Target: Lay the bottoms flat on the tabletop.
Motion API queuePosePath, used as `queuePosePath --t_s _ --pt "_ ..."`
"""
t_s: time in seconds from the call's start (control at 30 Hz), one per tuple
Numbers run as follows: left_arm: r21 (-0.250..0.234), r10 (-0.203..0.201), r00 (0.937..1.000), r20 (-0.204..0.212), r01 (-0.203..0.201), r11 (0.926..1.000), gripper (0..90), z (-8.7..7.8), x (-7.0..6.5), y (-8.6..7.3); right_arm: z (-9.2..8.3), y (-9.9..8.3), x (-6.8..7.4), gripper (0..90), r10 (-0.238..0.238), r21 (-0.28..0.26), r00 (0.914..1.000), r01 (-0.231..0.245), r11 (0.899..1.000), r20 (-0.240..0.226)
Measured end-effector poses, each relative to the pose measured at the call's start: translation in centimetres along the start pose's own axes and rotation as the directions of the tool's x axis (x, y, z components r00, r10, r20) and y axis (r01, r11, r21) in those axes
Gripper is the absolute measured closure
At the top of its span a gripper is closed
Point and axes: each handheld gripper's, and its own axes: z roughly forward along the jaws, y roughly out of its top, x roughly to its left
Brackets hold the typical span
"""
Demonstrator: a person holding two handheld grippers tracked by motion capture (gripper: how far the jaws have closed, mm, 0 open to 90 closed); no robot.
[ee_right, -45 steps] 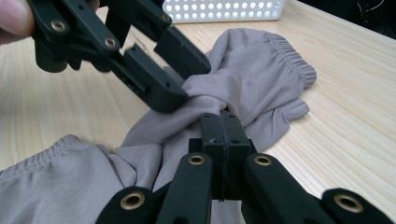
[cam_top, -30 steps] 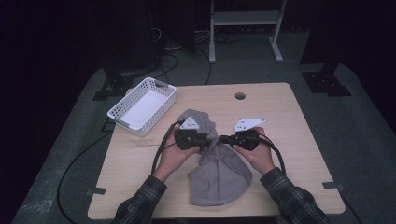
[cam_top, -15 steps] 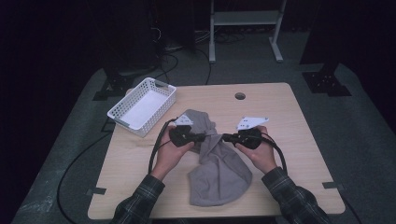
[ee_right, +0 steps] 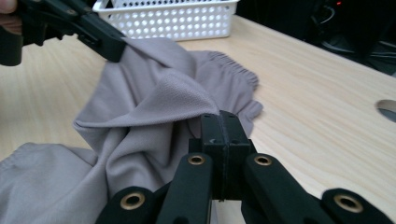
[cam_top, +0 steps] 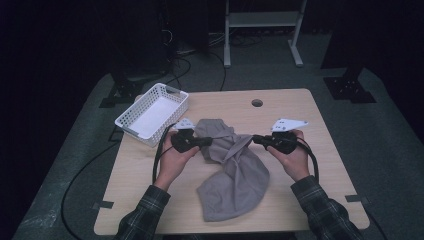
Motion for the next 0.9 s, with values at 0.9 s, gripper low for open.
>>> queuePosePath --t_s 0.9 --pt "-0.035 -0.102 0.9899 -0.098 0.099 0.9945 90.0 -4.4 4.0 -1.0 -4.2 -2.4 -5.4 89.8 0.131 -0.034 0.9809 -0.127 0.991 0.144"
